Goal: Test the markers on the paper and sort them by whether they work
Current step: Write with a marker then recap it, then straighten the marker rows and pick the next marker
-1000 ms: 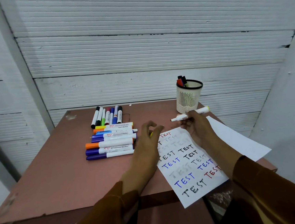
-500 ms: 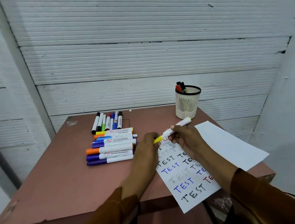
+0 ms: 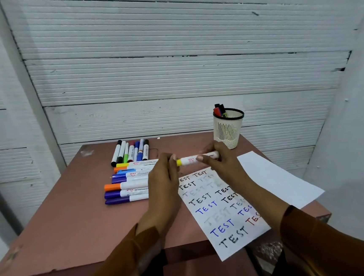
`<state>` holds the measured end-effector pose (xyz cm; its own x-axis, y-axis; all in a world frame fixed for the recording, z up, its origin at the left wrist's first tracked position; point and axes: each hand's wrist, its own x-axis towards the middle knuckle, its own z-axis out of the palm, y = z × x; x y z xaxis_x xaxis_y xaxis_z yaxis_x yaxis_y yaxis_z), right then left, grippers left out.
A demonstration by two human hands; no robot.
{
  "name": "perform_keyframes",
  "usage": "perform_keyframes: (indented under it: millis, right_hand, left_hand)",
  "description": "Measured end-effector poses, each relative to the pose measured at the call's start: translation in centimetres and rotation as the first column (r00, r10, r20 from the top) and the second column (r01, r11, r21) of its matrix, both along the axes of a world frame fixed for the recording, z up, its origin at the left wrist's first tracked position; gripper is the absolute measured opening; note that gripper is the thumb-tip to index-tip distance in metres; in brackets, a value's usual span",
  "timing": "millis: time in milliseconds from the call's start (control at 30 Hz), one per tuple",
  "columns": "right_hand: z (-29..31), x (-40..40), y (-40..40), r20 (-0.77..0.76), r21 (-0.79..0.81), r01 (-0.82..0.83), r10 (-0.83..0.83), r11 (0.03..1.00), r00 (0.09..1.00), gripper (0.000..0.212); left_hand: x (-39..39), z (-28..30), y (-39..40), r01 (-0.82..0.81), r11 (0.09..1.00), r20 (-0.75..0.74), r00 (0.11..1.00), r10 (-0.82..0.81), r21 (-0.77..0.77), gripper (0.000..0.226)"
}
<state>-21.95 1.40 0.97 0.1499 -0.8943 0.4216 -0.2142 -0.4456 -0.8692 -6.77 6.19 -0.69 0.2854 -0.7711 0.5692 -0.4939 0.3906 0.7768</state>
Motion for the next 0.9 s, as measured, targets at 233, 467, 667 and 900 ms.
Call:
perform_keyframes:
  millis: [233, 467, 667, 900]
  right_hand:
    - [-0.2, 2.6, 1.4, -0.402, -0.637, -0.046, -0.28, 0.77, 0.872, 0.021]
    - [0.4, 5.1, 3.4, -0.486, -0.743, -0.095, -0.436, 0.662, 0.757, 0.019]
    - [2.7, 6.7, 4.0, -0.491, -0.137, -0.07, -0.006, 0.988, 0.871, 0.032]
    - [2.0, 6.7, 2.6, -0.437, 0.042, -0.146, 0.15, 0.988, 0.887, 0.017]
  left_hand:
    - [2.3, 2.0, -0.7, -0.159, 0.987, -0.245, 0.956, 0.163, 0.034, 0.043]
    - [4.8, 2.5, -0.6, -0.22, 0.974, -0.27, 0.936, 0.228, 0.06, 0.048]
    - [5.7, 2.8, -0.2, -0.26, 0.966, -0.143, 0.956, 0.257, 0.001, 0.047]
    - [8.1, 2.0, 0.3, -0.209, 0.976, 0.113, 0.97, 0.215, -0.063, 0.044]
